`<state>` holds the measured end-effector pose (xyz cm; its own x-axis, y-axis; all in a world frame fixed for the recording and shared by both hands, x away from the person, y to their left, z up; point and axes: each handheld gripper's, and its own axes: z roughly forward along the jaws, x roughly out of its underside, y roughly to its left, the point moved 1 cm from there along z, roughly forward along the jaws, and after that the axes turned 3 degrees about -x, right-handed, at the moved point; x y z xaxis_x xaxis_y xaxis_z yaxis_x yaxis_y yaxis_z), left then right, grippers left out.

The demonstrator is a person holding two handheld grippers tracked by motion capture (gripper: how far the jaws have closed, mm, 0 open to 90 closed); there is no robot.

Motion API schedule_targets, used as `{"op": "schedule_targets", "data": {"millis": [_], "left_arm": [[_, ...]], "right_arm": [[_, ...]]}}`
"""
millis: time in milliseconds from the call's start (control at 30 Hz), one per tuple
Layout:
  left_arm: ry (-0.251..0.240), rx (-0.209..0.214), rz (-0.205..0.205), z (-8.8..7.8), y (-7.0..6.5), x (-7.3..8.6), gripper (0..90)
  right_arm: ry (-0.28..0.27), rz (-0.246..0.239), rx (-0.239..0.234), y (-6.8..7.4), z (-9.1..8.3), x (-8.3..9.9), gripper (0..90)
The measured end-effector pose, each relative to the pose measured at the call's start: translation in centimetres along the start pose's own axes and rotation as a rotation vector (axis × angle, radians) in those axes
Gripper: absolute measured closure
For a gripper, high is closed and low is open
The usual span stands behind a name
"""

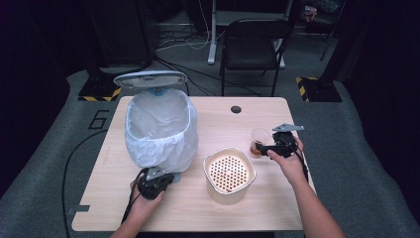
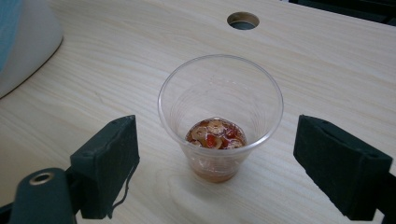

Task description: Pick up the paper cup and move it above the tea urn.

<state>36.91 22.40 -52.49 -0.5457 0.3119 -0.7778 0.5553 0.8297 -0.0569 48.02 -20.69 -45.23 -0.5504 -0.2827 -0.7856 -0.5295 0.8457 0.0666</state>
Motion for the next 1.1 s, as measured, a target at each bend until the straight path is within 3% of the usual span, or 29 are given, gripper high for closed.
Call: {"op": "schedule_targets", "data": {"millis": [433, 1100], "left_arm": [[-0.002, 0.002, -0.002, 0.0, 0.0, 0.0, 90.0], [-0.006, 0.006, -0.008, 0.0, 0.0, 0.0, 90.0]], "right_arm": [[0.003, -0.001, 0.012, -0.1, 2.2, -0.5, 11.9], [0.036, -0.002, 0.03, -0.3, 4.2, 0.2, 15.0]]}}
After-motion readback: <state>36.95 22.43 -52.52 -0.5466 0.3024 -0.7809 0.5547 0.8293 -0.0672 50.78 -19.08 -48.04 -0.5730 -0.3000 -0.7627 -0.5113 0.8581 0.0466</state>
